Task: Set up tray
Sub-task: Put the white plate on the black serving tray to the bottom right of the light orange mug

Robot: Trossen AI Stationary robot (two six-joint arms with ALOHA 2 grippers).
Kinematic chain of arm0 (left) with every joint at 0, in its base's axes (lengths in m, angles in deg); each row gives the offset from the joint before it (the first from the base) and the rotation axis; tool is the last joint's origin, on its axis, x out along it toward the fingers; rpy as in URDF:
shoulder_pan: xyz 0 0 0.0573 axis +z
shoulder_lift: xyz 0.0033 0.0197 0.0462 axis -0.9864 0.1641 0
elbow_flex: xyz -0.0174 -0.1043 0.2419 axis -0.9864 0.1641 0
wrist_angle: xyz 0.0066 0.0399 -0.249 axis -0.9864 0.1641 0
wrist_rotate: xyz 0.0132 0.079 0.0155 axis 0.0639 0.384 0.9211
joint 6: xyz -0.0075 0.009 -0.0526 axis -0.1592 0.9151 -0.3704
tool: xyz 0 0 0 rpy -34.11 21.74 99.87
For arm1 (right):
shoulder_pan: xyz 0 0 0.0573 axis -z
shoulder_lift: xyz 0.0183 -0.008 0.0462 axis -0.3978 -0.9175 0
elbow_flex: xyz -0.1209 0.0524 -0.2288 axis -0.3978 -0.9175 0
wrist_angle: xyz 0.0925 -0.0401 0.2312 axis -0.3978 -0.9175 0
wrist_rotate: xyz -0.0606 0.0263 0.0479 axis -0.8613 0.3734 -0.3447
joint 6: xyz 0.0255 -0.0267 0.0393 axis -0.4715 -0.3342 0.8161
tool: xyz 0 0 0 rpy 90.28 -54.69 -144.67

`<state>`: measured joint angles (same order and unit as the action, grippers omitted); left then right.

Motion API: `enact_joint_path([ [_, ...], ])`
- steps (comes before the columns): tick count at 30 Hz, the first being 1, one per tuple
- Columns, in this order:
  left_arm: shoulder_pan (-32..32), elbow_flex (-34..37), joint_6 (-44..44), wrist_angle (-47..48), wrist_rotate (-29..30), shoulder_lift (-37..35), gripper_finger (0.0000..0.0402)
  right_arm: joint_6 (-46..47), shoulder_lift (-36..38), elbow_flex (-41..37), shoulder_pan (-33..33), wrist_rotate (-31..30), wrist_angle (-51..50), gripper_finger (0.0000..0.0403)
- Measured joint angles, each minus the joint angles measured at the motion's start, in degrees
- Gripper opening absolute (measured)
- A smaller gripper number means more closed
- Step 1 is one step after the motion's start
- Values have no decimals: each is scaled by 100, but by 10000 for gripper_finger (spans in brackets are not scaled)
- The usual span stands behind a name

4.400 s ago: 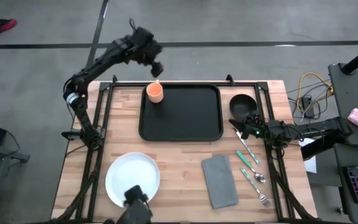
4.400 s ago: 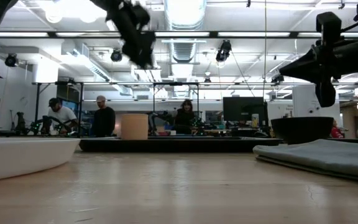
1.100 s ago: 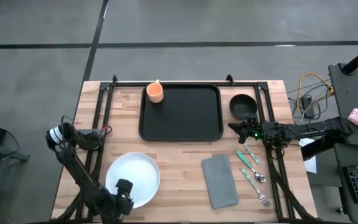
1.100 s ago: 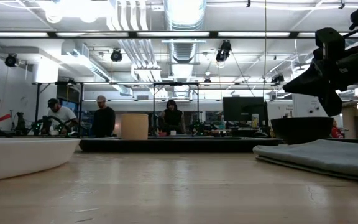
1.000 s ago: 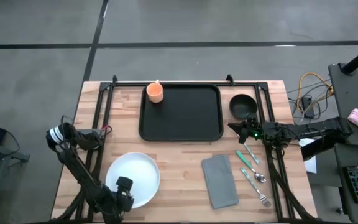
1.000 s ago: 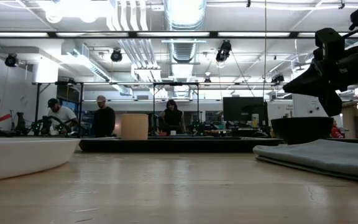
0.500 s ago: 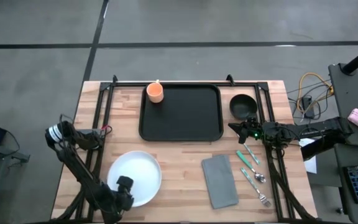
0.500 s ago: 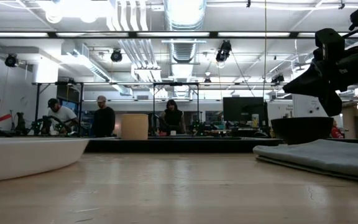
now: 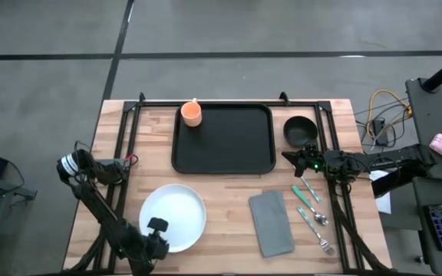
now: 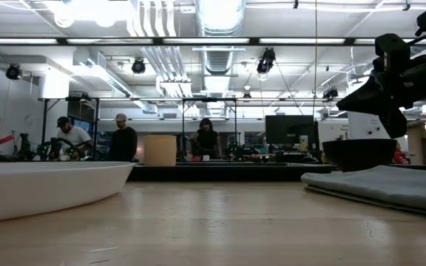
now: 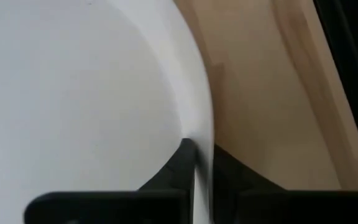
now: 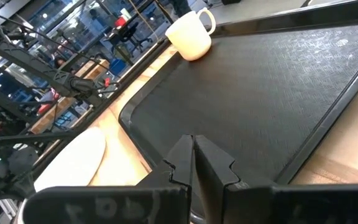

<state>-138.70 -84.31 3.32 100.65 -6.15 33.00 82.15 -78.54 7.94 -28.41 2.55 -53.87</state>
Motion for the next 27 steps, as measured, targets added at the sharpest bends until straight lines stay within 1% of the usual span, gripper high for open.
enact_joint_path([
  [4,137,-244,22,214,0,16,2,0,0,1,0,0,0,9],
  [8,249,-595,312,596,360,22,0,0,0,2,0,0,0,9],
  [13,489,-1105,808,767,475,22,1,0,0,1,0,1,0,9],
  [20,908,-2064,1694,1188,748,17,2,42,0,1,2,2,2,9],
  [27,1300,-2439,2291,1489,1339,11,1,-131,0,0,0,2,0,8],
])
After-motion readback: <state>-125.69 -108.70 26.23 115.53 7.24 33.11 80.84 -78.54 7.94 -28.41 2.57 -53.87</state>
